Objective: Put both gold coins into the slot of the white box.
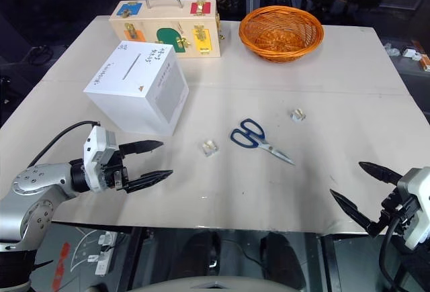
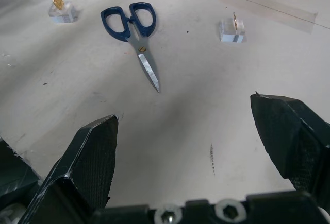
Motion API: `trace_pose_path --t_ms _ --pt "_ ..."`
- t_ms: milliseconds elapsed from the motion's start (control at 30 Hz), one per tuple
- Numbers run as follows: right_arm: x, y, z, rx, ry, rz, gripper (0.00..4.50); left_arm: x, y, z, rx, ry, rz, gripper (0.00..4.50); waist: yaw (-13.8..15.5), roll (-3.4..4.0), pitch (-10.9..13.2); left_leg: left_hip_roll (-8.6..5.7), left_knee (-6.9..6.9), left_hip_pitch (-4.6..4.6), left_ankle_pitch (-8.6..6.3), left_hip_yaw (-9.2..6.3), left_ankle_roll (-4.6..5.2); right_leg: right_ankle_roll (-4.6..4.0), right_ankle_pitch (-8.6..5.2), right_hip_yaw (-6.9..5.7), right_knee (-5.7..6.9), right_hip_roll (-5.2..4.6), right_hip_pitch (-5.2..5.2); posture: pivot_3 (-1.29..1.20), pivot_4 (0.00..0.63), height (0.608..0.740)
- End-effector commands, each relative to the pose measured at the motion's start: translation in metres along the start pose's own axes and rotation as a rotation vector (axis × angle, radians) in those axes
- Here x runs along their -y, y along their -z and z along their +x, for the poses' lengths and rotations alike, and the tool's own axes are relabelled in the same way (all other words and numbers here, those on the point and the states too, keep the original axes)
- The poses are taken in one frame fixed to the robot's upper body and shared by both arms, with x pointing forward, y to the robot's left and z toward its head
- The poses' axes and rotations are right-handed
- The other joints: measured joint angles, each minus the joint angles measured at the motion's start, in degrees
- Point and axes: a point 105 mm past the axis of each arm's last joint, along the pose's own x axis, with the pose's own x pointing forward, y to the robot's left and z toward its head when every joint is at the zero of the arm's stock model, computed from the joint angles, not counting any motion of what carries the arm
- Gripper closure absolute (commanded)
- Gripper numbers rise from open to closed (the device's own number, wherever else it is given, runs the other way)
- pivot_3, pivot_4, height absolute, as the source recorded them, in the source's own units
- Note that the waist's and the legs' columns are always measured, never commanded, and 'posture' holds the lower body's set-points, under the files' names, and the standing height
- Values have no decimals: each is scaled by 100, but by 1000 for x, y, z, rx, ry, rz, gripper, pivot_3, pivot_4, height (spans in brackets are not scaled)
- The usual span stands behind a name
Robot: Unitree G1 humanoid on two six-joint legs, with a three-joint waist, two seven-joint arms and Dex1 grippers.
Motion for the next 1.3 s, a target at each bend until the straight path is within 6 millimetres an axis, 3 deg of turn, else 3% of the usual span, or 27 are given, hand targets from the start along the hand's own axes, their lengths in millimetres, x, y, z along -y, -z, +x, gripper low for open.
trace_pose_path --t_ms 33,133,333,433,500,567,600,700,767,1300 --pt "10 -10 18 21 72 -24 0 6 -26 8 81 41 48 34 -11 -6 1 0 0 0 0 0 0 0 0 0 0 0 0 0 150 726" --pt "31 -19 59 -12 209 -28 0 19 -62 22 180 121 87 34 -65 -32 7 8 5 23 0 8 0 -16 -6 7 -1 3 18 0 150 726" --pt "49 -22 107 -43 215 73 0 29 -82 33 219 159 113 34 -2 -24 -2 0 -20 43 3 11 3 -30 14 16 -1 6 29 0 150 726" --pt "62 -29 129 -38 234 119 892 34 -86 37 225 170 129 0 -18 -20 1 0 -25 32 2 10 3 -28 10 17 -7 9 20 0 150 726" --pt "71 -33 147 -57 251 104 1786 36 -84 38 221 156 126 0 -20 -20 1 -1 -32 28 2 12 2 -26 9 20 -12 8 16 0 150 726" --pt "76 -35 160 -72 257 95 1786 35 -82 36 217 128 117 0 -60 -20 1 -1 -38 31 1 15 2 -26 9 22 -19 9 15 0 150 726" --pt "77 -36 164 -74 255 99 1786 34 -80 35 214 118 111 0 -59 -19 2 -1 -39 33 1 18 2 -25 9 25 -18 9 15 0 150 726" --pt "78 -37 177 -87 232 91 2510 36 -78 32 210 101 110 0 -14 -19 2 -1 -49 33 1 13 2 -27 8 20 -18 10 13 0 150 726" --pt "78 -37 183 -94 221 80 3449 36 -78 31 211 86 107 0 -9 -19 2 -1 -50 32 1 14 2 -28 7 19 -20 9 13 0 150 726" --pt "75 -41 199 -94 181 78 3449 39 -73 24 205 50 106 0 -24 -18 3 -1 -55 32 1 16 2 -28 8 20 -24 8 12 0 150 726"
